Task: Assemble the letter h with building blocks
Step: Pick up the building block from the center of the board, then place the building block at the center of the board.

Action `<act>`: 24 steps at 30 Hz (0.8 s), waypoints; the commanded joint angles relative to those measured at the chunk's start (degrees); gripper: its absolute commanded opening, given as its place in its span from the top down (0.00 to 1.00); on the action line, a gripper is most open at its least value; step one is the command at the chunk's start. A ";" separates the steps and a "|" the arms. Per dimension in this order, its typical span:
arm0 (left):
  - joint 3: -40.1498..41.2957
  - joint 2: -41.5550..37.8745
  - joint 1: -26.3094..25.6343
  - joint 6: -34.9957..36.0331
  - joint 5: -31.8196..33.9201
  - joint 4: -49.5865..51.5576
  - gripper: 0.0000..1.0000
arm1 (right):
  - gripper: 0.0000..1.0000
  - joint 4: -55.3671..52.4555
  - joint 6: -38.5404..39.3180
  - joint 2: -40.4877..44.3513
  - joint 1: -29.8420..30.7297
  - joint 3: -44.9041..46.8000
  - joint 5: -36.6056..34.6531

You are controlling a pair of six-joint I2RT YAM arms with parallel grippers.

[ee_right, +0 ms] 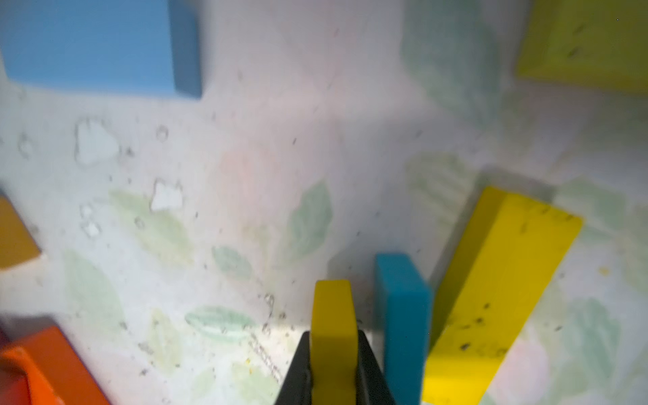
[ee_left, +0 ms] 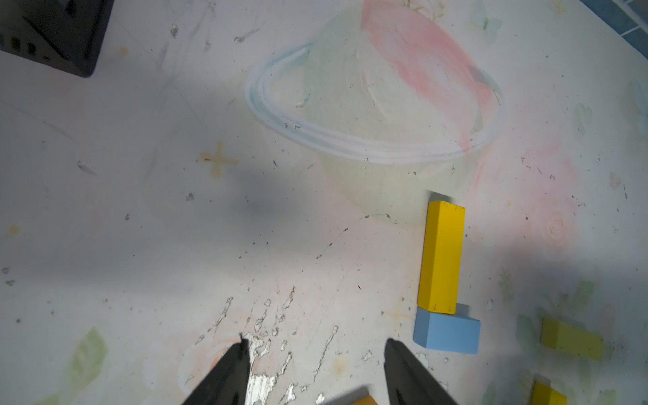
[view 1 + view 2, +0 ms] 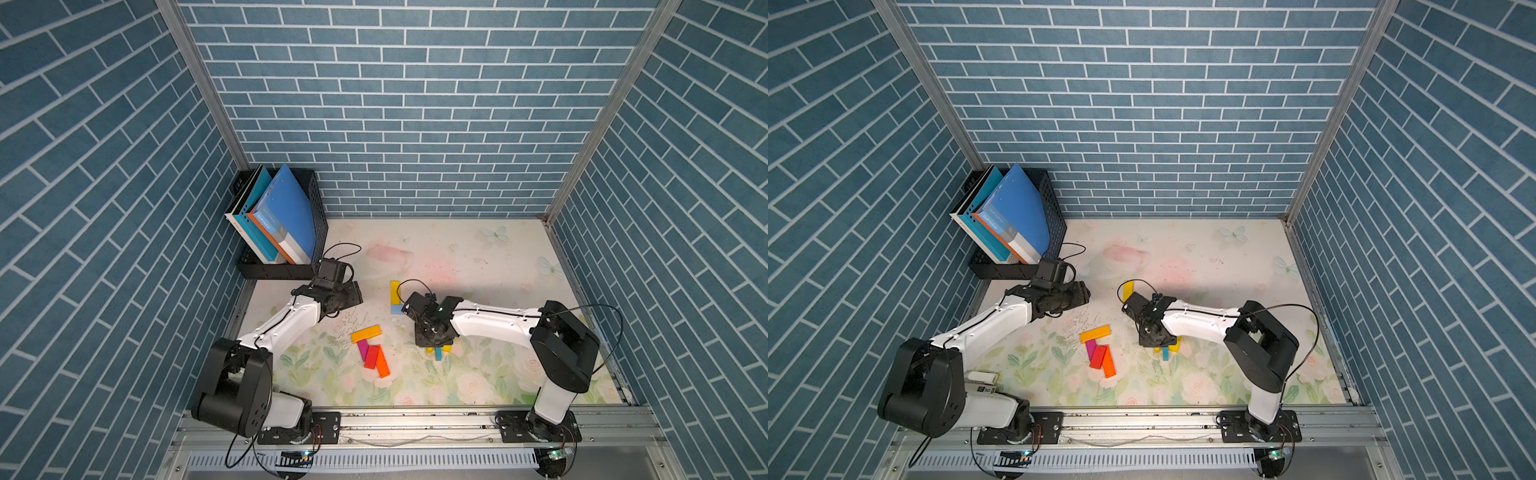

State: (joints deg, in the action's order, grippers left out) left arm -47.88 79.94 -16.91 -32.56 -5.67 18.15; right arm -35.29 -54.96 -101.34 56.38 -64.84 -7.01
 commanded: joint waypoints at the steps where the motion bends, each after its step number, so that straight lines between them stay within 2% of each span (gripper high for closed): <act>1: -0.46 0.00 -0.32 0.01 0.14 0.29 0.33 | 1.00 2.66 3.10 0.44 -4.12 -1.26 -0.66; 8: 0.07 0.28 -0.32 -0.17 0.16 0.04 0.34 | 1.00 10.31 7.81 -4.12 -9.91 -0.99 3.03; 11: 0.13 0.44 -0.41 -0.52 -0.10 -0.05 0.34 | 1.00 10.49 9.08 -5.60 -12.43 -1.08 3.01; 20: 0.76 1.25 -0.55 -1.07 -0.11 -1.18 0.35 | 0.99 17.44 12.56 -5.99 -13.01 -2.55 8.54; 21: 0.75 1.35 -0.56 -1.22 -0.23 -1.27 0.35 | 0.94 17.46 12.88 -6.70 -12.98 -3.01 8.83; 23: 0.68 1.36 -0.66 -1.19 -0.35 -1.36 0.35 | 0.72 17.03 12.95 -7.79 -13.05 -3.67 9.10; 24: 0.68 1.50 -0.67 -1.08 -0.28 -1.30 0.35 | 0.65 16.29 12.90 -7.95 -13.04 -3.77 8.63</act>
State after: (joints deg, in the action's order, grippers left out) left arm -47.86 80.82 -17.19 -33.43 -5.72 17.47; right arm -18.81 -43.81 -107.70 43.11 -67.42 0.86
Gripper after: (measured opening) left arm 0.654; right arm 0.321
